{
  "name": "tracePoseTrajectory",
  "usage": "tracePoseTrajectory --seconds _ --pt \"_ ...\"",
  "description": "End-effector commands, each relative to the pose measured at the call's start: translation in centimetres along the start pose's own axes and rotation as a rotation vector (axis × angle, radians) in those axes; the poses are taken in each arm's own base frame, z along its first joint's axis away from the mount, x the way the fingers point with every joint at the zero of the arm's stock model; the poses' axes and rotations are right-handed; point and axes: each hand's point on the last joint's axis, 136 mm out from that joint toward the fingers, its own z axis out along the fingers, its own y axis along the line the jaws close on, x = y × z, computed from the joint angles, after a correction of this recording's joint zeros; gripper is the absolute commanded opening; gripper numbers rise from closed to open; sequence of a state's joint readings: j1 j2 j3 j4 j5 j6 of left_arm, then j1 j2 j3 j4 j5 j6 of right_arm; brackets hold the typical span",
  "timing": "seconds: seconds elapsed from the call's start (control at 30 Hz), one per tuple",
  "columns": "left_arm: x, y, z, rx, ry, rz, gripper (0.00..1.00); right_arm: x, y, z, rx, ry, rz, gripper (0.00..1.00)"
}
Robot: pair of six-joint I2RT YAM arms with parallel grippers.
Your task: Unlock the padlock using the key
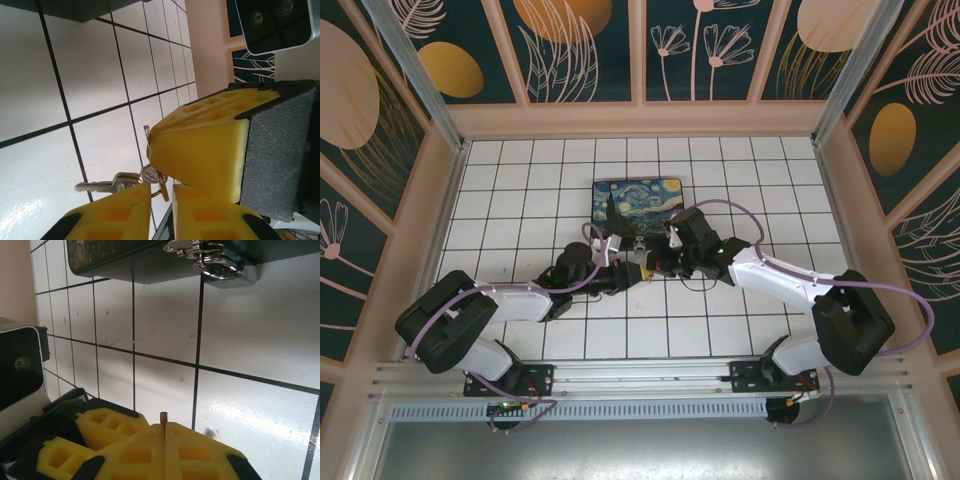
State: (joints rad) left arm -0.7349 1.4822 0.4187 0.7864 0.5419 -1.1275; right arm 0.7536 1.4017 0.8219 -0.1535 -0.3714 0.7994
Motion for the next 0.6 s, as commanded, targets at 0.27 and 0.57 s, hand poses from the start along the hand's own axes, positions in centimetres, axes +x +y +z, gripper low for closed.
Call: tracePoseTrajectory --seconds 0.27,0.57 --pt "-1.1 -0.5 -0.1 0.025 -0.054 0.022 0.05 1.7 0.7 0.5 -0.027 0.053 -0.004 0.03" --pt "-1.0 -1.5 -1.0 0.074 -0.063 0.075 0.03 0.5 -0.2 -0.7 -0.001 0.005 -0.005 0.25"
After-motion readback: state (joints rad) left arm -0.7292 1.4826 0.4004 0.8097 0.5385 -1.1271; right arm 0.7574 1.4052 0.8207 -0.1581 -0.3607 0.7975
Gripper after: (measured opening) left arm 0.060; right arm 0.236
